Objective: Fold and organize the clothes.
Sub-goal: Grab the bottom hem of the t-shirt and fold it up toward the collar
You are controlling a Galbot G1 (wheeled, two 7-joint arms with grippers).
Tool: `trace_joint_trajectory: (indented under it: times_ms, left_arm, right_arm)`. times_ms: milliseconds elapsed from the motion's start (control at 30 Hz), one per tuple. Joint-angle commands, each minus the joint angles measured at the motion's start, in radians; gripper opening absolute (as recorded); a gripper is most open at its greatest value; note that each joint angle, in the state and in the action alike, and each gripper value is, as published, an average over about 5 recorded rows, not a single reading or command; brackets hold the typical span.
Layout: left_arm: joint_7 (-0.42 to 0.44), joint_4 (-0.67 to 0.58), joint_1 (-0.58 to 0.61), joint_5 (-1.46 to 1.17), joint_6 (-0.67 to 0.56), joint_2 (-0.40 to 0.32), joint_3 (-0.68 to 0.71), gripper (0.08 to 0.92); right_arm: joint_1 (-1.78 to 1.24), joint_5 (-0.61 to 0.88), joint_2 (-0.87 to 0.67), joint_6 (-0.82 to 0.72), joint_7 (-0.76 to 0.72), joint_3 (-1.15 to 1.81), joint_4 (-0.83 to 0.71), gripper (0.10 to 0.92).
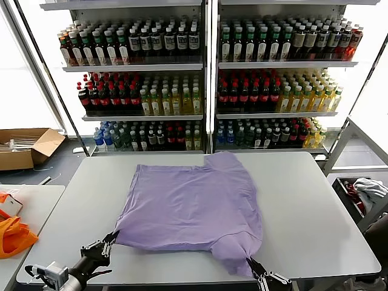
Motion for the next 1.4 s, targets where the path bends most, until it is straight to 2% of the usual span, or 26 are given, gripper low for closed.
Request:
trace_joint_trajectory:
  times_ms: [33,300,567,967,1400]
  left_arm:
    - [0.013,-0.074,0.137,0.004,-0.004,0.01,-0.084,0.093]
    - [0.007,-0.094,0.059,-0.007,0.025,0.054,-0.063,0.093]
    - [-0.008,-0.048,-0.159,-0.09,0.091,0.114,0.002,0.093]
    - [-0.03,0.178,-0.416,-0.256,0.147,0.166,0.165,0.093]
    - [-0.029,0.467,-0.673,-0.254,0.144,0.137,0.347,0.093]
  right_arm:
    - [-0.086,0.035,-0.011,0.036,-0.024,0.057,0.038,0.106]
    - [0.071,0.084,0.015,0.02,0.011,0.026,0.001,0.106]
    - [0.291,0.103,0.043,-0.023,0.051,0.0,-0.054,0.106]
    - [0.619,0.086,0.024,-0.105,0.149,-0.085,-0.288,0.106]
    - [0.933,0.013,0.035,-0.153,0.213,-0.321,-0.579,0.106]
